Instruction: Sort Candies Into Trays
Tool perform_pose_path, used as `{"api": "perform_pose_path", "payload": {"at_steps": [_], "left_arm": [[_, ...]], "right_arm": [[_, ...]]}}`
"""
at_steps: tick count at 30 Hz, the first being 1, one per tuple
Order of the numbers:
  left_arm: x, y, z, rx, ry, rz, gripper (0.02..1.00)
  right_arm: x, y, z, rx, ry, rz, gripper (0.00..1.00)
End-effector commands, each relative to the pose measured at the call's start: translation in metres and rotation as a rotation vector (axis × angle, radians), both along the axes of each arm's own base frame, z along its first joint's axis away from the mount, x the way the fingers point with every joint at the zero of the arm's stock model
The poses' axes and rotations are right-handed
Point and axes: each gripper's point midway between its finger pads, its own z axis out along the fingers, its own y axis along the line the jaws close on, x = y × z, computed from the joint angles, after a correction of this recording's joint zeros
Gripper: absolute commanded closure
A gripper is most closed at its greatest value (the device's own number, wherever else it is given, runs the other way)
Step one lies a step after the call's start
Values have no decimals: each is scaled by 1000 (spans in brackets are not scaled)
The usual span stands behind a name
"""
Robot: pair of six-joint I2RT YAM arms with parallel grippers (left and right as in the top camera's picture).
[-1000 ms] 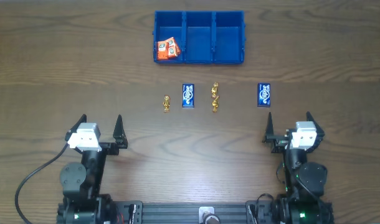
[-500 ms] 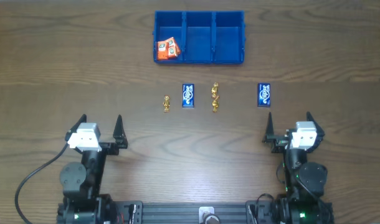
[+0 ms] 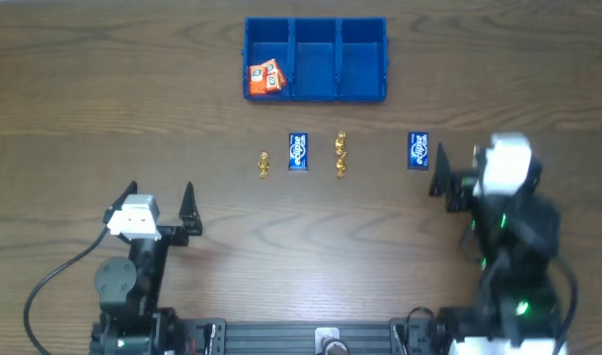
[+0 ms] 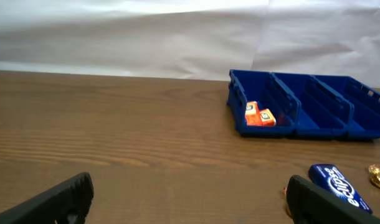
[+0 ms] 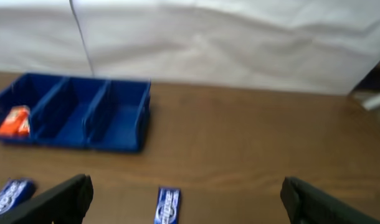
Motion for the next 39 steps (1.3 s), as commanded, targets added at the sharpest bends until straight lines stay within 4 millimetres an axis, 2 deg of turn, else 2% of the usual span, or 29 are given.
{"api": "perform_pose_path", "payload": {"at_steps": [1, 2, 4, 6, 8, 13, 17, 20, 32, 35, 39], "left_arm": [[-1, -4, -17, 2, 49, -22, 23], [-1, -4, -17, 2, 49, -22, 20], [-1, -4, -17, 2, 49, -22, 23], [-1, -4, -17, 2, 49, -22, 20], [-1, -3, -17, 2, 49, -22, 20], [-1, -3, -17, 2, 49, -22, 20], [-1, -4, -17, 2, 49, -22, 23], [-1, -3, -17, 2, 49, -22, 20], [-1, -3, -17, 2, 49, -22, 20], [-1, -3, -17, 2, 49, -22, 20], [-1, -4, -17, 2, 49, -22, 20]], "right_arm": [[38, 4, 7, -6, 278, 16, 3], [43, 6, 1, -9, 350, 20, 3], [58, 17, -41, 14, 657, 24, 3], [62, 22, -65, 37, 768, 17, 3], [67, 27, -103, 64, 902, -10, 3], [72, 27, -174, 62, 1101, -39, 3], [73, 27, -209, 74, 1179, -70, 3], [73, 26, -225, 73, 1210, -76, 1], [83, 19, -253, 91, 1219, -114, 7], [85, 19, -256, 92, 1215, -113, 38], [88, 19, -256, 93, 1203, -112, 189]]}}
